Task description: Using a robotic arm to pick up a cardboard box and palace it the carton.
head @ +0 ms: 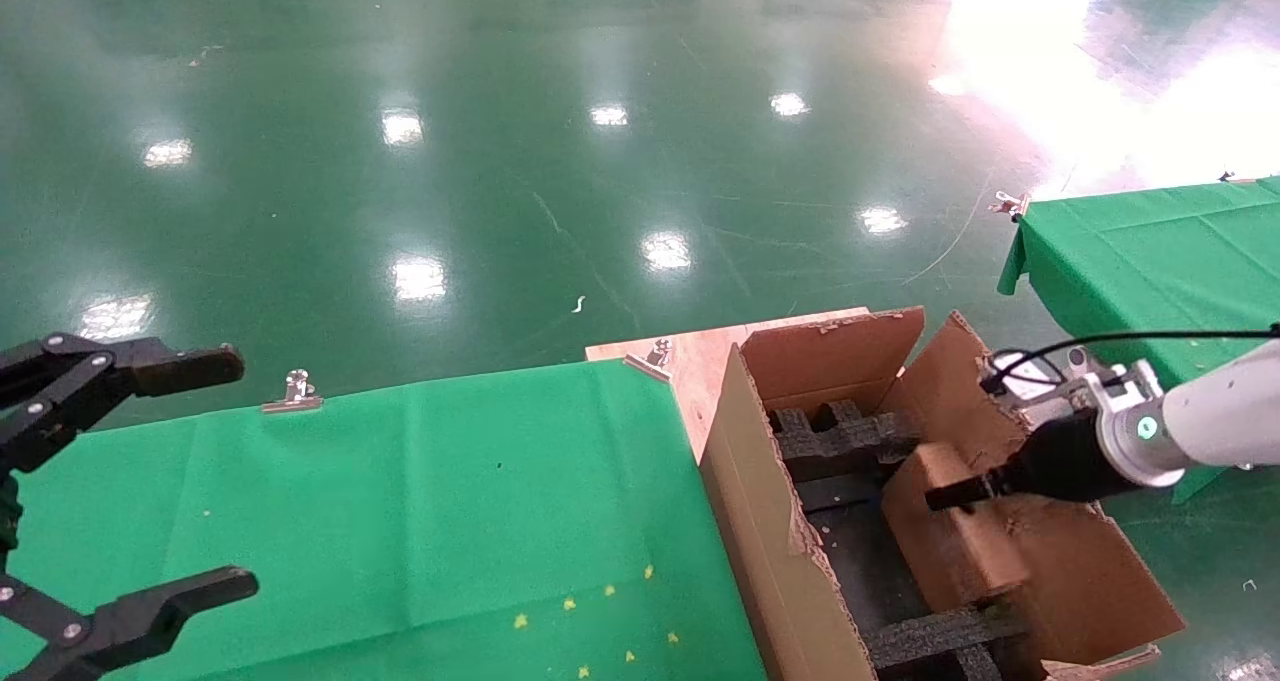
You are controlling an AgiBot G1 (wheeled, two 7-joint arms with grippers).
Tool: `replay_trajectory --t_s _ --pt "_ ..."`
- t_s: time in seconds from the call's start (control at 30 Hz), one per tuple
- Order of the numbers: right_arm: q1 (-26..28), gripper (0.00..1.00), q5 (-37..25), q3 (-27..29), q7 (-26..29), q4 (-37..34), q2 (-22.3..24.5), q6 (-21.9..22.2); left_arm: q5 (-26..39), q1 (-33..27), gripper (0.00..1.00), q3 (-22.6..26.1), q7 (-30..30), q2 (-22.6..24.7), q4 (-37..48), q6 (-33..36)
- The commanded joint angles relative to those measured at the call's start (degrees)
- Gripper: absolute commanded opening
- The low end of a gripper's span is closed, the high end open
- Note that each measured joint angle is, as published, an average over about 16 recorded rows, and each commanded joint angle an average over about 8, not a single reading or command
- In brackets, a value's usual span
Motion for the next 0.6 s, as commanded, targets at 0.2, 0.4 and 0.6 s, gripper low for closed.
replay_trajectory --t_s 0.2,0.4,0.6 --pt "5.4 1.00 -0.3 0.5 -1.0 2.4 1.0 -0.4 0.0 0.0 1.00 0.0 0.0 0.0 0.0 0.0" --pt "12.9 1.00 -0.7 1.3 -2.0 7.7 2.2 -2.0 0.0 0.0 1.00 0.0 0.0 0.0 0.0 0.0" --pt "19.7 1.00 0.2 2.8 -1.8 16.9 4.9 -4.5 0.0 0.0 1.00 0.0 0.0 0.0 0.0 0.0"
